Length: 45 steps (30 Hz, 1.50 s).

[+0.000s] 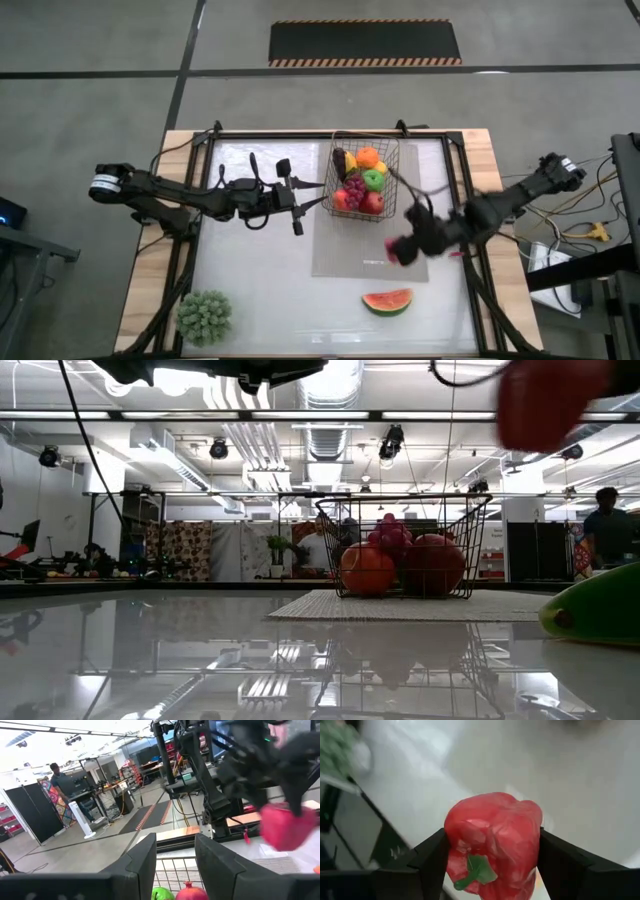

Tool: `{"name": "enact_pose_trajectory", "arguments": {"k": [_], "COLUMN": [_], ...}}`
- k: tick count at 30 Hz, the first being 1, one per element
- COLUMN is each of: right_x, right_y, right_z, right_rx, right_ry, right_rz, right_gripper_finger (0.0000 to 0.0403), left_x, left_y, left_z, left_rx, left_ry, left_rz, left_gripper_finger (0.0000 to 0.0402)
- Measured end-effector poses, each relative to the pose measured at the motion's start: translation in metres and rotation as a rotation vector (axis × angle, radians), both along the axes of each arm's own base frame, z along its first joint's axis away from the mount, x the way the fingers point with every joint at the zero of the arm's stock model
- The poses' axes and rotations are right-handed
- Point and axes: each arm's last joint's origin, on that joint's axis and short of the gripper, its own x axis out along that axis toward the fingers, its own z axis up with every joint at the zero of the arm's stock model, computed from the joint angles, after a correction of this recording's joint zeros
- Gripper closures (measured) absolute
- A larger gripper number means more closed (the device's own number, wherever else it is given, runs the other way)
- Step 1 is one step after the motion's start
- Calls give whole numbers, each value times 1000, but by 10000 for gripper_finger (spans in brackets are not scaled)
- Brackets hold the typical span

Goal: Build produce basket
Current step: Put the bell pepper into the wire basket, then put the watermelon into the wire basket

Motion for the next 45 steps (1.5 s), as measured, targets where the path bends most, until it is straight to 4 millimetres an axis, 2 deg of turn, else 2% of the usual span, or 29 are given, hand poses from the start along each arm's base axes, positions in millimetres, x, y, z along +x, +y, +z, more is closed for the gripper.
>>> {"name": "enact_pose_trajectory", "arguments": {"k": [7,11,15,19,25,30,34,40,45], "right_x": [34,50,59,60,60,63,67,66,58], "right_y": [-64,-105,-153,-197,-246,-266,-271,-275,-283], "right_z": [35,44,38,25,3,-16,-26,-29,-26], "right_rx": [-261,-346,-235,-200,-217,-206,-199,-237,-306], "right_ry": [-101,-77,-45,15,109,171,202,246,296], "right_rz": [41,60,58,40,31,42,51,21,-39], "right_gripper_finger": [158,158,158,158,158,151,116,63,56], "left_x": [0,0,0,0,0,0,0,0,0], "left_y": [0,0,0,0,0,0,0,0,0], "left_z": [0,0,0,0,0,0,0,0,0], "left_rx": [1,1,2,6,6,6,8,30,33], "left_ry": [0,0,0,2,2,2,2,7,8], "left_rz": [0,0,0,0,1,0,0,3,3], "left_gripper_finger": [283,283,283,283,283,283,283,283,283]}}
